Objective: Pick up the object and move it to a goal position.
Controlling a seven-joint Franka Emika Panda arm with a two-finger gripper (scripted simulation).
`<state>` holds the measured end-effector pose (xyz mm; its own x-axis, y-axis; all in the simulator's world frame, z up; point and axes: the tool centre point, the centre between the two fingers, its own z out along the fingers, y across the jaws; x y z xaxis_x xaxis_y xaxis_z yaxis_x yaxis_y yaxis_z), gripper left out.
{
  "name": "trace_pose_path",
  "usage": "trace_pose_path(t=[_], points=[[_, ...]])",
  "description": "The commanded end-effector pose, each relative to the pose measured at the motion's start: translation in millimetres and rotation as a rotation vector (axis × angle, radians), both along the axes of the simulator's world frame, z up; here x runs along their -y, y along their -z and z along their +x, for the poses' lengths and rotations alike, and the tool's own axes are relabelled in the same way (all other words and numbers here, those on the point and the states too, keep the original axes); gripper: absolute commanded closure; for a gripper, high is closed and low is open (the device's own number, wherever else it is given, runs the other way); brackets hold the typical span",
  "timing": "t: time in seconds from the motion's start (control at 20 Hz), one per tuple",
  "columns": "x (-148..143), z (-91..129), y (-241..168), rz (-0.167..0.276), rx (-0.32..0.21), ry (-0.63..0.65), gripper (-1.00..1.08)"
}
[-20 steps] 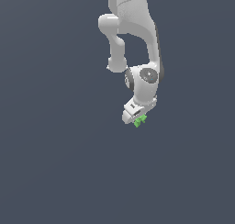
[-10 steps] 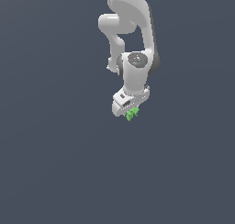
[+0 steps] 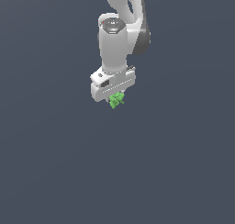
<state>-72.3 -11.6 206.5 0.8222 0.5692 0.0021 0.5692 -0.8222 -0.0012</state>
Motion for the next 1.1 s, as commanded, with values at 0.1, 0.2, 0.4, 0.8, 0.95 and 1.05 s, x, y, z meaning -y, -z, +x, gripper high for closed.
trace_pose_path(t=[0.1,0.2,0.4,0.8,0.95,1.05], points=[[36.6,-4.3,-45.0,0.002,0.0,-0.001,1.08],[52.7,-5.7,-64.6,0.002,0.0,-0.001,1.08],[84.0,-7.9,-102.2,0.002,0.0,-0.001,1.08],[131.2,-9.4,-158.3,-0.001,-0.001,0.0,1.08],[141.9,-9.1,-170.9,-0.002,-0.001,0.0,1.08],[147.1,-8.8,-176.7,-0.002,-0.001,0.0,1.08]])
